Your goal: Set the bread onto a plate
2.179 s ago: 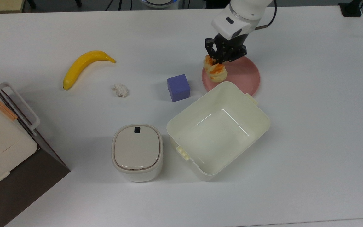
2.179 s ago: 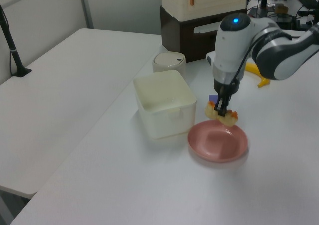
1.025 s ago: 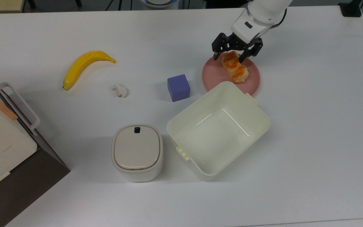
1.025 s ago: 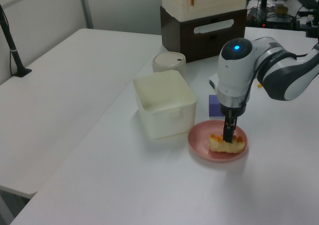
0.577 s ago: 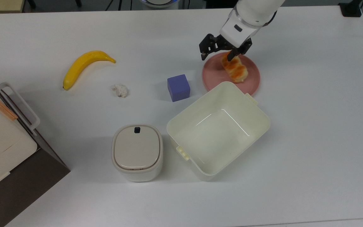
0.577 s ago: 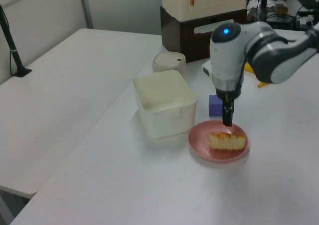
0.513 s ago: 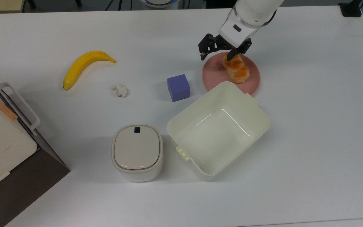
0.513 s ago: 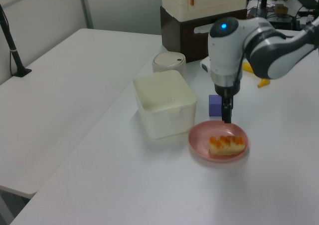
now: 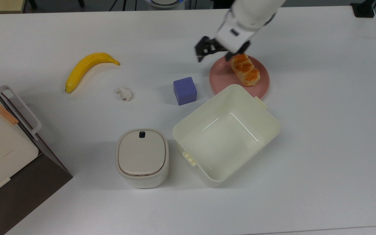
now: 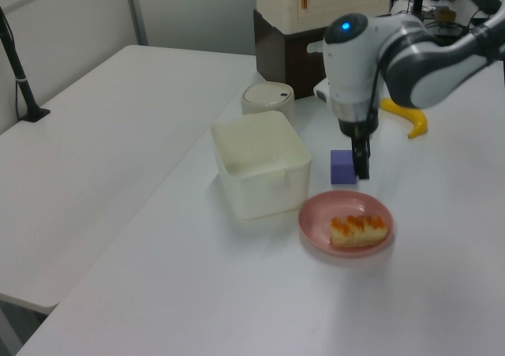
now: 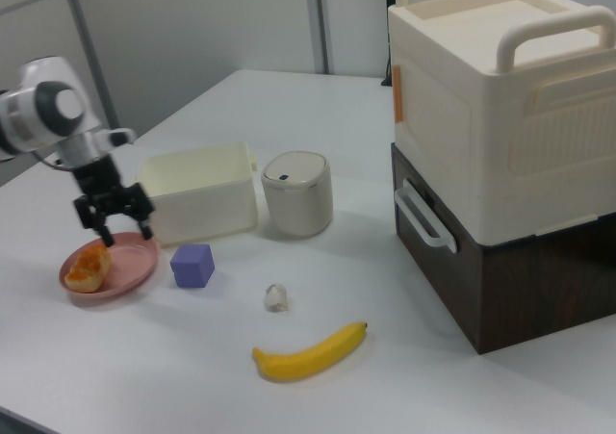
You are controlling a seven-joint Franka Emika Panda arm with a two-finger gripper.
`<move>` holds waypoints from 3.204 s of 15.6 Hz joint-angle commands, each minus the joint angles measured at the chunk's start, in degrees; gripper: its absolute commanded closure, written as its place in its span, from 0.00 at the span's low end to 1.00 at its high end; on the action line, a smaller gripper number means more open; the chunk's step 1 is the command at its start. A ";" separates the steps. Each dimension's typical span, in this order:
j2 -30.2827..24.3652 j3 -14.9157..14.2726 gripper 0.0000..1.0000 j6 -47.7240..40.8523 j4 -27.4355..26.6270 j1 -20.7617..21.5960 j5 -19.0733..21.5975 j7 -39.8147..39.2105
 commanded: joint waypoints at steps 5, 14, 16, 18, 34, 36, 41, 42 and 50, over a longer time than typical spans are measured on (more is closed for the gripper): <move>-3.38 -3.00 0.00 -8.46 8.62 -14.47 6.81 -24.01; -2.85 -5.56 0.00 -18.76 24.11 -23.97 17.28 -27.54; -2.77 -6.35 0.00 -18.32 25.68 -24.15 17.28 -25.53; -2.76 -6.88 0.00 -17.88 26.83 -24.59 17.28 -21.67; -2.32 -6.88 0.00 -5.30 22.70 -19.84 14.56 -10.66; -2.50 -6.88 0.00 -6.97 22.70 -19.93 14.91 -10.58; -2.50 -6.88 0.00 -8.12 21.92 -19.93 15.26 -7.96; -2.59 -6.97 0.00 -8.12 21.65 -19.93 15.35 -5.94; -4.26 -6.71 0.00 -11.81 20.07 -20.02 15.44 -10.14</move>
